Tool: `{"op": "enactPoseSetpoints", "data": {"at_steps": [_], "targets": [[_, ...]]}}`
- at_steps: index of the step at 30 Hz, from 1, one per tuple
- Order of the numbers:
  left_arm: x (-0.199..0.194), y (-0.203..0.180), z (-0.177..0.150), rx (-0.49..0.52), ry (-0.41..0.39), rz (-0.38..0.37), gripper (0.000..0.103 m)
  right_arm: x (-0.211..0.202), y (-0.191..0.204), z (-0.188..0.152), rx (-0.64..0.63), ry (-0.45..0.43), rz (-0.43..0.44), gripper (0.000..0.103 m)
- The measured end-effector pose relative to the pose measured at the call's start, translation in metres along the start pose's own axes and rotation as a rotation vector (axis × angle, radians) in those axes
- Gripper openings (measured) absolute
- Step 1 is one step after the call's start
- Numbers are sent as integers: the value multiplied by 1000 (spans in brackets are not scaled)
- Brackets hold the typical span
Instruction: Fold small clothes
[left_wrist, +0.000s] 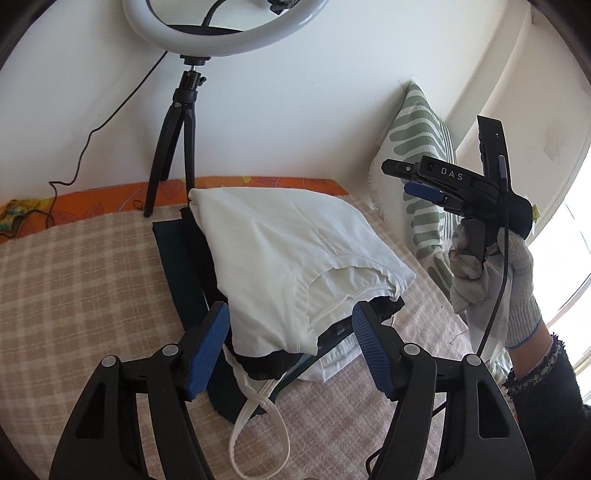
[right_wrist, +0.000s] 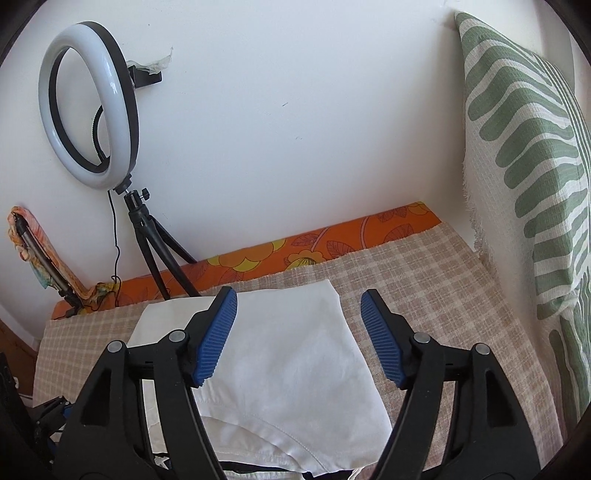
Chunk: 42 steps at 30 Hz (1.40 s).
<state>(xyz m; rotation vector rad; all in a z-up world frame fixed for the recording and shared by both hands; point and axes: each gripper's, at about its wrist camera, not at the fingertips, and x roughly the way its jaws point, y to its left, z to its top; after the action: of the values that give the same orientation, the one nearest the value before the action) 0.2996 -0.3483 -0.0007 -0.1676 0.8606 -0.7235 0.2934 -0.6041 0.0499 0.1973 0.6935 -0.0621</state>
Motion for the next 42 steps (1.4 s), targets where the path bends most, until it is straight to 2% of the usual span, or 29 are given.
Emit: {"op": "enactPoseSetpoints", "data": {"at_steps": [12, 23, 28, 35, 38, 42], "targets": [[-60, -16, -19, 42, -70, 43, 68, -59, 28, -20, -4, -35, -10, 75], [-111, -26, -45, 85, -122, 71, 69, -115, 77, -54, -38, -67, -42, 75], [-131, -22, -61, 98, -140, 105, 75, -134, 94, -77, -35, -79, -51, 77], [-154, -17, -84, 144, -179, 176, 78, -155, 117, -109, -62, -103, -57, 88], [-161, -16, -92, 155, -192, 185, 79, -162, 124, -121, -52, -130, -52, 95], [-169, -15, -102, 168, -213, 196, 81, -165, 132, -137, -28, -142, -46, 99]]}}
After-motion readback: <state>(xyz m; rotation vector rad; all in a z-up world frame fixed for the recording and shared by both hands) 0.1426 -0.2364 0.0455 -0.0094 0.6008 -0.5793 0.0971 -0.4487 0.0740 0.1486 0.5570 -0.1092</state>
